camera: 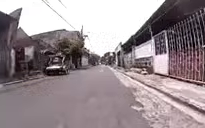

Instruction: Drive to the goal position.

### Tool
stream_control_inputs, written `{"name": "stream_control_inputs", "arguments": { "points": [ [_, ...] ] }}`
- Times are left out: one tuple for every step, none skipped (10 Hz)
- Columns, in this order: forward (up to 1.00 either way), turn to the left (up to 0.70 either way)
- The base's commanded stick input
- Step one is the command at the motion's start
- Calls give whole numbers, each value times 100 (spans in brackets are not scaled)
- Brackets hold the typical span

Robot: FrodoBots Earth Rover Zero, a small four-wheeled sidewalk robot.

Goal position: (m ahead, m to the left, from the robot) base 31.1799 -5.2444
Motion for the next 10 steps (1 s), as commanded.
{"name": "stream_control_inputs", "arguments": {
  "points": [
    [100, 0],
    [100, 0],
    [100, 0],
    [100, 0],
    [100, 0],
    [100, 0],
    [100, 0],
    [100, 0],
    [100, 0],
    [100, 0]
  ]
}}
